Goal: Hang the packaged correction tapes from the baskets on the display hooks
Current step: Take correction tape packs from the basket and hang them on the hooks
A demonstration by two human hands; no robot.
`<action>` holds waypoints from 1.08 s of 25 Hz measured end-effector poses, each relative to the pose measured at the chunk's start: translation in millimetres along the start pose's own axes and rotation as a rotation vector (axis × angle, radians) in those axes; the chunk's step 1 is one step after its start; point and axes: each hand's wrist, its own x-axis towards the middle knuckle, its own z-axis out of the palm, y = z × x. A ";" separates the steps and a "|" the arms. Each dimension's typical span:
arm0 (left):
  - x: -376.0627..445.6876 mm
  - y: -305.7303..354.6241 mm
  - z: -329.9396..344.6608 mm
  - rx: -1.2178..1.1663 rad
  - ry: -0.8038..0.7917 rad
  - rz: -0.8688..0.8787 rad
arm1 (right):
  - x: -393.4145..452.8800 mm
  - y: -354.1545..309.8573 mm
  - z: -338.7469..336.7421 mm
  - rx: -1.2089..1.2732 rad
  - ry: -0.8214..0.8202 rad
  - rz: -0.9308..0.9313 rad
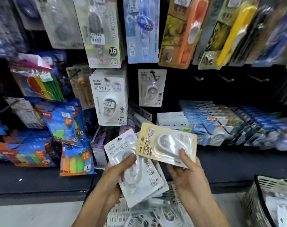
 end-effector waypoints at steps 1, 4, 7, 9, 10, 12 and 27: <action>-1.8 3.5 3.3 0.005 0.000 0.018 | -2.9 -2.3 -1.9 -0.040 -0.008 -0.014; -2.6 13.8 11.8 0.125 0.015 0.090 | -11.7 -15.3 -3.5 -0.263 -0.152 0.064; 3.0 36.1 17.8 0.256 -0.020 0.102 | -12.4 -46.0 -6.6 -0.504 -0.281 0.140; 8.1 54.9 24.6 0.311 -0.118 0.062 | -7.3 -70.5 -8.2 -0.697 -0.304 0.100; 10.3 63.7 29.5 0.329 -0.181 0.041 | -4.1 -81.3 -8.3 -0.747 -0.274 0.054; 12.7 78.7 37.6 0.324 -0.262 0.033 | 4.4 -100.3 -8.1 -0.705 -0.166 -0.113; 17.4 94.0 50.3 0.036 -0.146 0.210 | 33.1 -125.2 14.5 -0.671 0.124 -0.358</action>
